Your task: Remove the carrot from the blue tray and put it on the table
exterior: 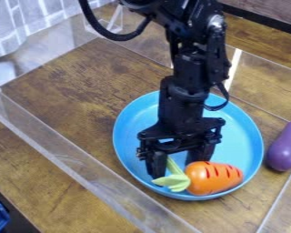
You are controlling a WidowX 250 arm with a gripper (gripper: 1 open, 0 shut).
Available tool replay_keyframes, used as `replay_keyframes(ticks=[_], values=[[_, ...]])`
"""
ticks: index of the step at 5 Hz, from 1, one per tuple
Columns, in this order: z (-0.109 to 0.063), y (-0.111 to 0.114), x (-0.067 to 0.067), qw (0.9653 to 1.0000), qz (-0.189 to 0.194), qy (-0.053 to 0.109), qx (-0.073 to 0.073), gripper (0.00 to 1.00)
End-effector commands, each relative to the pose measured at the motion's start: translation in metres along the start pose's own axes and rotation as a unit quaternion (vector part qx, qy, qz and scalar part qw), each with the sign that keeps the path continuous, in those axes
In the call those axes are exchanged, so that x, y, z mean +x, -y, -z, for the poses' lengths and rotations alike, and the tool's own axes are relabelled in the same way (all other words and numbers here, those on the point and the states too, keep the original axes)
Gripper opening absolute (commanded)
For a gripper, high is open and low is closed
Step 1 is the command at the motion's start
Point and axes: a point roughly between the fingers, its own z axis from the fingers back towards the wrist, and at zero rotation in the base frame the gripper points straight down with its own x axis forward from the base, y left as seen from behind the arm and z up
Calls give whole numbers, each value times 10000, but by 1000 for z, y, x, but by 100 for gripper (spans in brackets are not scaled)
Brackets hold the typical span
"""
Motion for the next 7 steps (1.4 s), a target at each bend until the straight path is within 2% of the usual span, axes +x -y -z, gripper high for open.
replay_keyframes(ticks=[1, 4, 6, 7], values=[[13, 6, -23, 9999, -66, -28, 116, 100], [16, -7, -30, 9991, -393, -13, 140, 100], [15, 25, -33, 9992, -330, 59, 206, 100], [15, 26, -22, 9966, -804, 63, 141, 100]])
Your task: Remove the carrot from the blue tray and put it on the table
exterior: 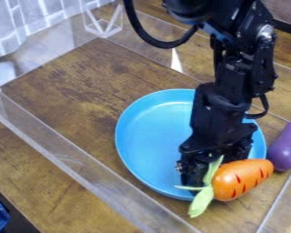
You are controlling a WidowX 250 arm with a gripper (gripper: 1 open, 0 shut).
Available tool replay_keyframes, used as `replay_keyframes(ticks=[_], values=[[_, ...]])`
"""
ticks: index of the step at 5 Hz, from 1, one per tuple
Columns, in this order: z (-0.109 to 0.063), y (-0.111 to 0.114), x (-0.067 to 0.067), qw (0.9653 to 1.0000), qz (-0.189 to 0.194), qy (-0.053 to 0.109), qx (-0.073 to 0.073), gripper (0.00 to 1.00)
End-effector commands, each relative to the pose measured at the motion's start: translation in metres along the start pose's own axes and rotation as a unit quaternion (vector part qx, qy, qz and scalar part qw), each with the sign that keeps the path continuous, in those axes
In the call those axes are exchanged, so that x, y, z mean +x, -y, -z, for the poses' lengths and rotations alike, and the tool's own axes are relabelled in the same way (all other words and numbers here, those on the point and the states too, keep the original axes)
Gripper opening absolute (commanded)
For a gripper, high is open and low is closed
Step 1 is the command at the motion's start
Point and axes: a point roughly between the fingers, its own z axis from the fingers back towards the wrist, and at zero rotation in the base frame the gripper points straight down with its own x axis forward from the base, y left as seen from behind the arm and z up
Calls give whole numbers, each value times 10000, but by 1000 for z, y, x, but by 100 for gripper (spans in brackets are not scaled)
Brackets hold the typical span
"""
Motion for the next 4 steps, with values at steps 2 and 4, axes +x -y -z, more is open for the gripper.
replay_keyframes(ticks=[2, 4], values=[[15, 7, 3, 9976, -678, -16, 141, 100], [15, 14, 7, 9943, -1059, -11, 86, 100]])
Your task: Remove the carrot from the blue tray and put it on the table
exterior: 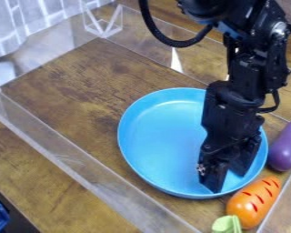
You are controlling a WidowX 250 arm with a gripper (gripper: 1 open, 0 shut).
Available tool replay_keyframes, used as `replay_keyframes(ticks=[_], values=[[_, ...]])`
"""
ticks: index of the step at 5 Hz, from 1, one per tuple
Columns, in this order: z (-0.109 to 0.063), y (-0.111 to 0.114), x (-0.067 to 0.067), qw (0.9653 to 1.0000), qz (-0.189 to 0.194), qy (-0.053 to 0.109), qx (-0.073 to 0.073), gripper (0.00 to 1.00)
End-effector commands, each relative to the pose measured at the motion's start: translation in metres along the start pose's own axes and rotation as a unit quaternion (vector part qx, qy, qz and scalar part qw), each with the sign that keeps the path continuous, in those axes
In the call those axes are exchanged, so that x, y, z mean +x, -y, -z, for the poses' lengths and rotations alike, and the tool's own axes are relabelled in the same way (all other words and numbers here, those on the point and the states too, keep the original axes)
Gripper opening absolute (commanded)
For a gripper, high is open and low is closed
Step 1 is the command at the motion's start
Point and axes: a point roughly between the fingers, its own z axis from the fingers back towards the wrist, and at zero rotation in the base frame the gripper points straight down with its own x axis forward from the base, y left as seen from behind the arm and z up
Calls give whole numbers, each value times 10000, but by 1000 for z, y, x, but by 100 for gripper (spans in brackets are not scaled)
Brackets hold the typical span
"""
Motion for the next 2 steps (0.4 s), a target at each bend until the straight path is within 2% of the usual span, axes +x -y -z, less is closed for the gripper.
replay_keyframes(ticks=[1, 2], values=[[18, 5, 3, 9994, -261, 59, 214, 100], [20, 14, -4, 9993, -297, 71, 219, 100]])
